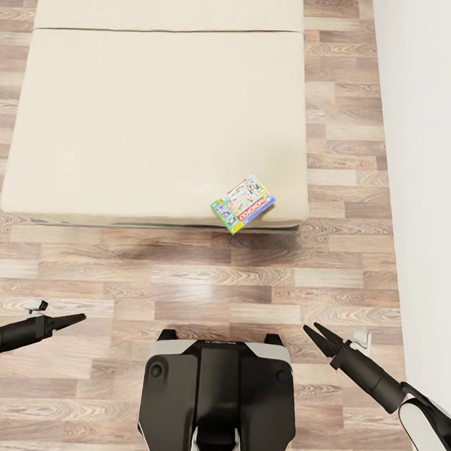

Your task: Put all the toys in the child's room - the three board games (two on the bed and one on the table), the two jigsaw puzzles on the table, and the tennis ball on the table - inside the toy box on the table in the child's room.

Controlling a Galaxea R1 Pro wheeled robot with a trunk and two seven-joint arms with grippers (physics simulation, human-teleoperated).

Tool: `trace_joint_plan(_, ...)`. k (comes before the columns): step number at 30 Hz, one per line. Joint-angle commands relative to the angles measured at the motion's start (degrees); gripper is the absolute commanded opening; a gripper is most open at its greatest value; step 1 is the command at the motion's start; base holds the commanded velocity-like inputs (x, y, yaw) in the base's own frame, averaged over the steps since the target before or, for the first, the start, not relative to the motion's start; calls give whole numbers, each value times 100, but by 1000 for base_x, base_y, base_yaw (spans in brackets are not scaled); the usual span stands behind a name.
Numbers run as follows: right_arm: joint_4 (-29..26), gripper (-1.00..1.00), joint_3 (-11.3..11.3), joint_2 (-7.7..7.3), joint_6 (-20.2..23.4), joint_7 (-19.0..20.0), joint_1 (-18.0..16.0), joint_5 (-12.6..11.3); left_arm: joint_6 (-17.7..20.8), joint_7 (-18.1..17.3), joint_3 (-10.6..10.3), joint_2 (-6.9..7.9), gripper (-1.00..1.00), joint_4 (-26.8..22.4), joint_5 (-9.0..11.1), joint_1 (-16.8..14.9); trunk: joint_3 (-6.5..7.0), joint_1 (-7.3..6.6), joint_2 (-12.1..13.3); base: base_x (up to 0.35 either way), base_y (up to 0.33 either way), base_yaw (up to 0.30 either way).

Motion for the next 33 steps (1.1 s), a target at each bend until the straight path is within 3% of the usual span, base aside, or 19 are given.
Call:
trace_joint_plan(1,-3,100,-3,-1,51,7,0,-57,60,-22,3,-11,100,1,-3,-1,4,4,-8,0,0,0)
trace_joint_plan(9,-9,100,-3,-1,43,15,0,-58,61,-22,13,-289,100,5,-16,-1,80,4,-8,0,0,0)
trace_joint_plan(22,-10,100,-3,-1,36,295,-1,-58,82,-22,18,-432,100,16,7,-1,203,4,-8,0,0,0)
trace_joint_plan(29,-10,100,-3,-8,34,415,0,-54,135,-22,45,-812,100,22,17,-3,270,4,-8,0,0,0)
trace_joint_plan(31,-10,100,-8,-8,34,510,1,-52,174,-22,59,-1022,100,23,19,-16,289,4,-8,0,0,0)
trace_joint_plan(33,-8,100,-9,-9,34,575,1,-51,197,-22,80,-1117,100,23,19,-26,308,4,-8,0,0,0)
